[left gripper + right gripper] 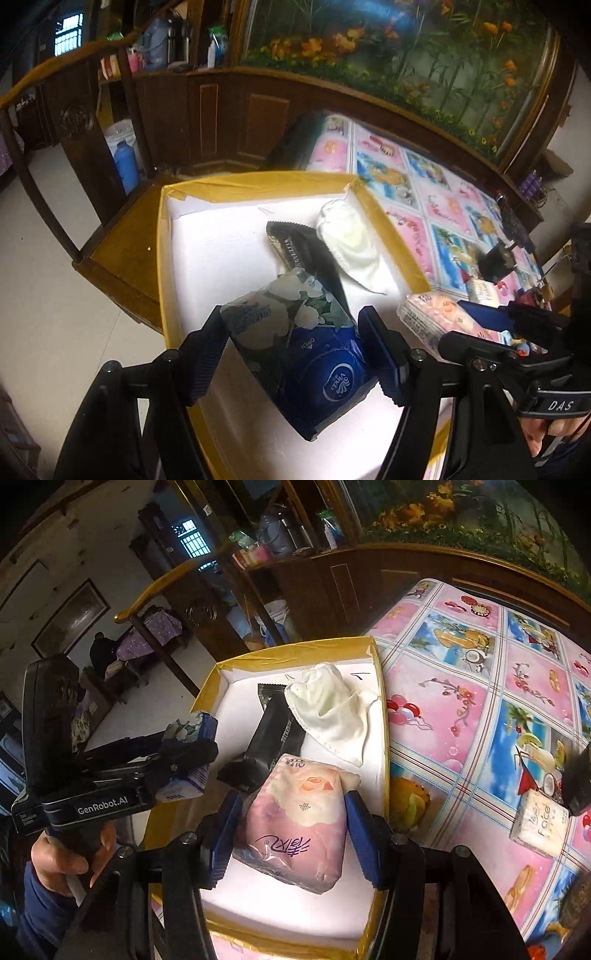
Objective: Organize soft objects
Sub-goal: 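Lower the pink pack into the box with the right tool while the left tool lowers the Vinda pack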
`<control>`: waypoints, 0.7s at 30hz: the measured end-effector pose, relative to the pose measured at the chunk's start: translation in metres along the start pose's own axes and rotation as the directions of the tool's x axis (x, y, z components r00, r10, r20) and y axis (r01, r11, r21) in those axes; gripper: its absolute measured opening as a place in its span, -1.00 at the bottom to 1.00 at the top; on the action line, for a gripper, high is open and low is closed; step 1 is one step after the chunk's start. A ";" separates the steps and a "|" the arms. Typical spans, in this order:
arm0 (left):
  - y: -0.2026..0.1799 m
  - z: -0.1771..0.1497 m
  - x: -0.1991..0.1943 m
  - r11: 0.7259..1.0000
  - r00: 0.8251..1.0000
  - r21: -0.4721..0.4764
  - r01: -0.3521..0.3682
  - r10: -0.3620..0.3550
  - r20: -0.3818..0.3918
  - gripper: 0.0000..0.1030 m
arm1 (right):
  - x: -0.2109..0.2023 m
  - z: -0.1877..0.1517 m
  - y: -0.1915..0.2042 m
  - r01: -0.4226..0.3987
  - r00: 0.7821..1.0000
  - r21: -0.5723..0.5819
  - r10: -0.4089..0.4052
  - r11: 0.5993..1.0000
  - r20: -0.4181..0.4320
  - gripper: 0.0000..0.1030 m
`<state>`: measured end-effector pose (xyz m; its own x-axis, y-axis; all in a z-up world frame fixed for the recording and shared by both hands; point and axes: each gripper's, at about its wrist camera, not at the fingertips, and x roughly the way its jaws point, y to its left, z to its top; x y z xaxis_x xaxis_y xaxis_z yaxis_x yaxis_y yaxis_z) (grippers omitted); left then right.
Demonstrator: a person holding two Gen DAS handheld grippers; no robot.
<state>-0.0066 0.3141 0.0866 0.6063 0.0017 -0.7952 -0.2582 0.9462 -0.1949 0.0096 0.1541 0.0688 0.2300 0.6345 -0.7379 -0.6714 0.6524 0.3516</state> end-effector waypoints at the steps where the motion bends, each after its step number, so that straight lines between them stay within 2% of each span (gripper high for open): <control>1: 0.004 0.004 0.007 1.000 1.000 -0.006 -0.018 0.018 -0.008 0.38 | 0.008 0.005 0.001 0.014 1.000 -0.005 -0.014 1.000 -0.007 0.18; 6: 0.024 0.019 0.033 0.998 0.996 -0.036 -0.049 0.046 -0.072 0.38 | 0.040 0.025 -0.003 0.036 0.999 0.016 -0.035 0.999 -0.039 0.18; 9: 0.030 0.027 0.045 0.997 0.995 -0.062 -0.040 0.034 -0.095 0.38 | 0.054 0.034 -0.008 0.046 0.998 0.032 -0.044 0.998 -0.053 0.19; 13: 0.035 0.031 0.054 0.994 0.994 -0.095 -0.051 0.041 -0.103 0.38 | 0.068 0.046 -0.008 0.075 0.996 0.019 -0.074 0.997 -0.049 0.19; 16: 0.033 0.032 0.056 0.995 0.994 -0.084 -0.061 0.053 -0.097 0.41 | 0.075 0.048 -0.009 0.098 0.994 0.007 -0.098 0.995 -0.038 0.23; 21: 0.032 0.029 0.054 0.994 0.995 -0.086 -0.063 0.056 -0.083 0.42 | 0.075 0.046 -0.012 0.070 0.997 0.014 -0.070 0.997 -0.030 0.40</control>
<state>0.0400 0.3539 0.0542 0.5264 0.0278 -0.8498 -0.3600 0.9128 -0.1931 0.0670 0.2128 0.0356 0.2550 0.5744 -0.7778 -0.6439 0.7010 0.3066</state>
